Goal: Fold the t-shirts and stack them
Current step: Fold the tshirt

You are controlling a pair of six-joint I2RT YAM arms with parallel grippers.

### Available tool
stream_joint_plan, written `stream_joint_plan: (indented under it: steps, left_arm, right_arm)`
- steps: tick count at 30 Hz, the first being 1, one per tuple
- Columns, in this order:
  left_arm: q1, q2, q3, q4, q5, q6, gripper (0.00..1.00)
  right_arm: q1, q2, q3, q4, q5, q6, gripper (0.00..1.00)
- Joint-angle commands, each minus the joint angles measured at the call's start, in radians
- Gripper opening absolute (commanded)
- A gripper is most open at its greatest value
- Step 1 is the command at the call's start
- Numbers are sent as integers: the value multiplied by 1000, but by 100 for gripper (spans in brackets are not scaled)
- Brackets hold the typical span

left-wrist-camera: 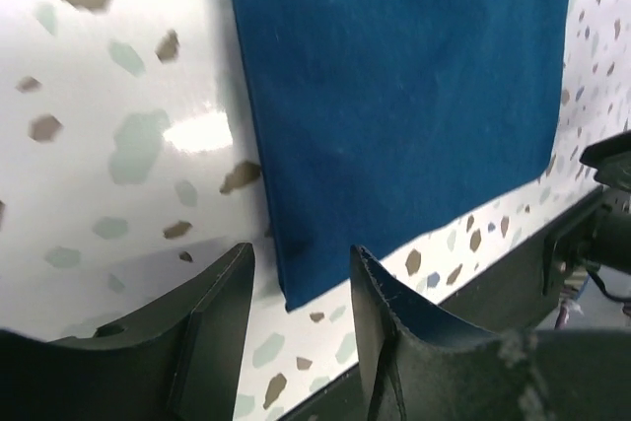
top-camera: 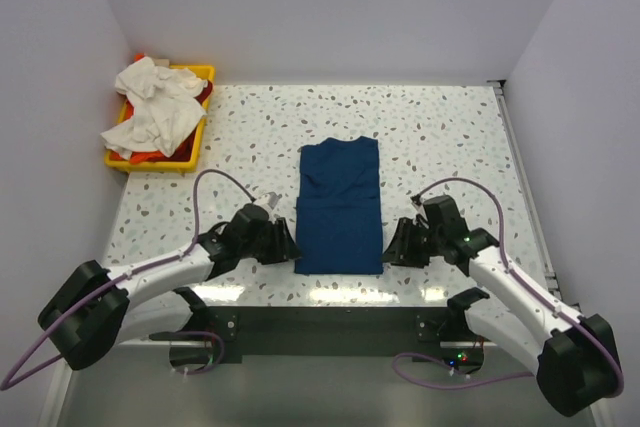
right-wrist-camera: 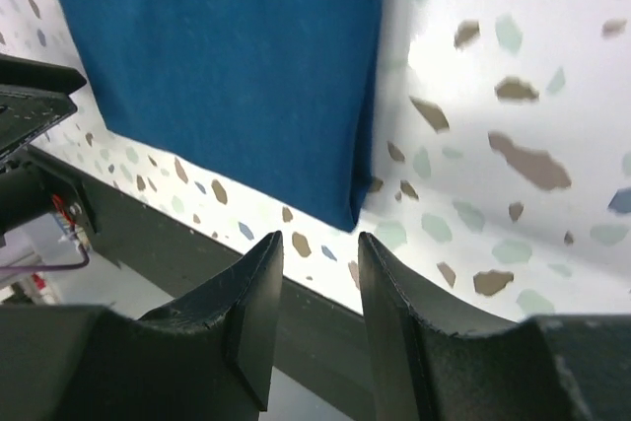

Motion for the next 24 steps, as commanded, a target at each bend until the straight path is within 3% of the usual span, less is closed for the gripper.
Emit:
stream_joint_plan:
  steps: [1,16,24]
  left_arm:
    - [-46,-12,-27,24,39,-62,47]
    - [-117,15,-116,93,19,-154,40]
    - [-137,21,-115,78,8,-177,34]
  right_arm:
    - [10,-46,-65,-21,-42,76,40]
    - [15,-21,-202,178,-87,179,41]
    - [16,-101,-214,163,-47,217,41]
